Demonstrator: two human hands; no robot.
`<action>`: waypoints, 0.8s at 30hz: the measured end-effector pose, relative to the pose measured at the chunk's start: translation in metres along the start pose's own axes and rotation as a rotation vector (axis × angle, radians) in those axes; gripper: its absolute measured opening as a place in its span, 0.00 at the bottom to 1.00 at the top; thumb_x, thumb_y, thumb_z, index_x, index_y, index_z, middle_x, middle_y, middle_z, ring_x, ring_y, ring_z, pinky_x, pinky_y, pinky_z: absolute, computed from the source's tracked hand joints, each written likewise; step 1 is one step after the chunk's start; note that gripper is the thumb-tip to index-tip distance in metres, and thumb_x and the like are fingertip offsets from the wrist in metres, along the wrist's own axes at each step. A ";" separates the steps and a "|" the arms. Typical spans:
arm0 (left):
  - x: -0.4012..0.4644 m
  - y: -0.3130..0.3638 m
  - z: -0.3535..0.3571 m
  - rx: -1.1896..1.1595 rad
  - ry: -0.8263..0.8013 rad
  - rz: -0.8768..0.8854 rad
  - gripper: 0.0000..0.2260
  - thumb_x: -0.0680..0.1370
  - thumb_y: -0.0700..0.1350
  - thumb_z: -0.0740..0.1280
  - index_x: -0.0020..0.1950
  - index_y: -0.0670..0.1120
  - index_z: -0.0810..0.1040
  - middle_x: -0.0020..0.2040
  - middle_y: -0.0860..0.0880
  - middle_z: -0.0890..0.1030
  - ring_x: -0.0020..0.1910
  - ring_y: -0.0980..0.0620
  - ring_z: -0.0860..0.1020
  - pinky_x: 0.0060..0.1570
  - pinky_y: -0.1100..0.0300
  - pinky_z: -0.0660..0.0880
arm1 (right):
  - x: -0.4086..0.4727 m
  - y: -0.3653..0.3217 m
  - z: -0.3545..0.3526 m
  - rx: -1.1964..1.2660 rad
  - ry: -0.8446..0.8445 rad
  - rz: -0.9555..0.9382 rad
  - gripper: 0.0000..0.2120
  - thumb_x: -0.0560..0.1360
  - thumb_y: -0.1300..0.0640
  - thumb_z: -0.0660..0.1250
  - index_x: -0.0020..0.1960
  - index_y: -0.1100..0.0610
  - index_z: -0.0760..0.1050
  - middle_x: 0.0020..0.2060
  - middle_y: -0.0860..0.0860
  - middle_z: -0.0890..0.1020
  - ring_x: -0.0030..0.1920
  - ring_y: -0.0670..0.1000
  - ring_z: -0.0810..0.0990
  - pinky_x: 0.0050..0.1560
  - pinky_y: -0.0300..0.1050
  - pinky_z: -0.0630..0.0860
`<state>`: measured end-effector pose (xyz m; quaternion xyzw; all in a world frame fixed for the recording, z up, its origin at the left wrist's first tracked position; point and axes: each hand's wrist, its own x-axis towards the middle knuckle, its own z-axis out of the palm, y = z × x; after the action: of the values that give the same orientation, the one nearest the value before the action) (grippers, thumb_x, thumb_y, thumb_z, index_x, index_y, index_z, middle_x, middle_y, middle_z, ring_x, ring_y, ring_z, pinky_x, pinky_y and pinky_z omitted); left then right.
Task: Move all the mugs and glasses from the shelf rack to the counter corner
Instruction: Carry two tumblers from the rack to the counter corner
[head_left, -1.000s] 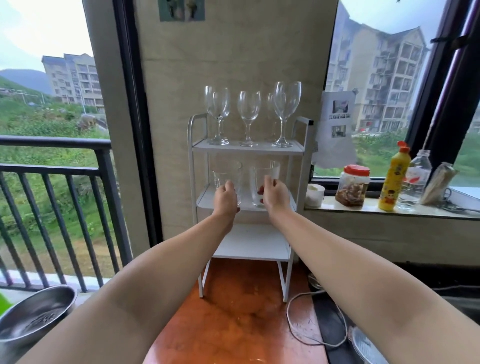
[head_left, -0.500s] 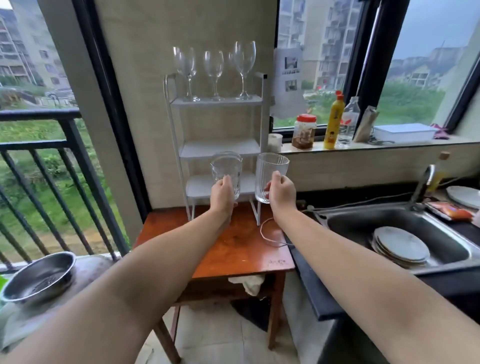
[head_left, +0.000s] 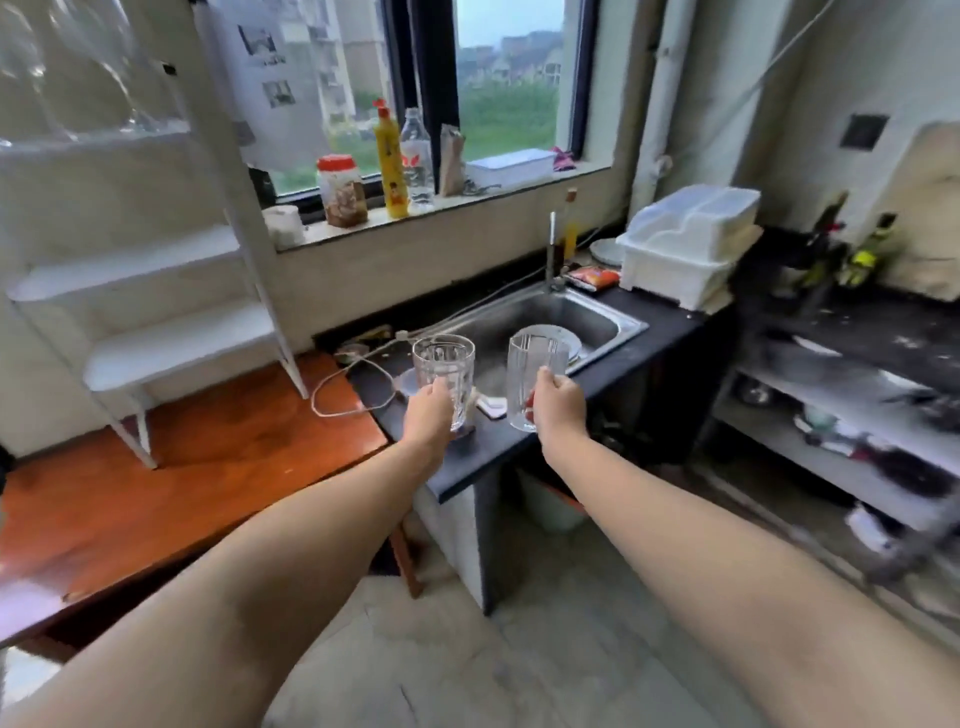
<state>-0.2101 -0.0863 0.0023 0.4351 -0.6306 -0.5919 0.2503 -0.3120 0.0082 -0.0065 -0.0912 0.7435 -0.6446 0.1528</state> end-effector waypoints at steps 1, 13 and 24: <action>-0.006 0.000 0.023 -0.004 -0.030 -0.006 0.13 0.79 0.46 0.54 0.42 0.43 0.75 0.43 0.40 0.78 0.39 0.43 0.76 0.34 0.54 0.75 | 0.004 0.005 -0.025 -0.012 0.038 0.015 0.20 0.79 0.52 0.55 0.29 0.55 0.67 0.29 0.54 0.75 0.40 0.58 0.76 0.50 0.56 0.76; -0.148 -0.014 0.337 0.012 -0.436 -0.112 0.14 0.78 0.47 0.55 0.35 0.45 0.72 0.37 0.46 0.74 0.35 0.48 0.72 0.43 0.55 0.73 | 0.036 0.066 -0.369 -0.120 0.455 0.167 0.19 0.79 0.53 0.52 0.32 0.57 0.68 0.38 0.58 0.77 0.42 0.56 0.76 0.52 0.54 0.76; -0.237 -0.015 0.538 0.204 -0.799 -0.033 0.14 0.77 0.46 0.56 0.32 0.44 0.68 0.29 0.48 0.69 0.27 0.51 0.66 0.28 0.62 0.63 | 0.041 0.114 -0.570 -0.084 0.781 0.270 0.20 0.79 0.56 0.54 0.28 0.56 0.67 0.35 0.57 0.78 0.39 0.57 0.76 0.49 0.56 0.77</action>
<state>-0.5355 0.3992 -0.0586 0.2038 -0.7267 -0.6525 -0.0681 -0.5399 0.5422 -0.0542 0.2521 0.7764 -0.5743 -0.0614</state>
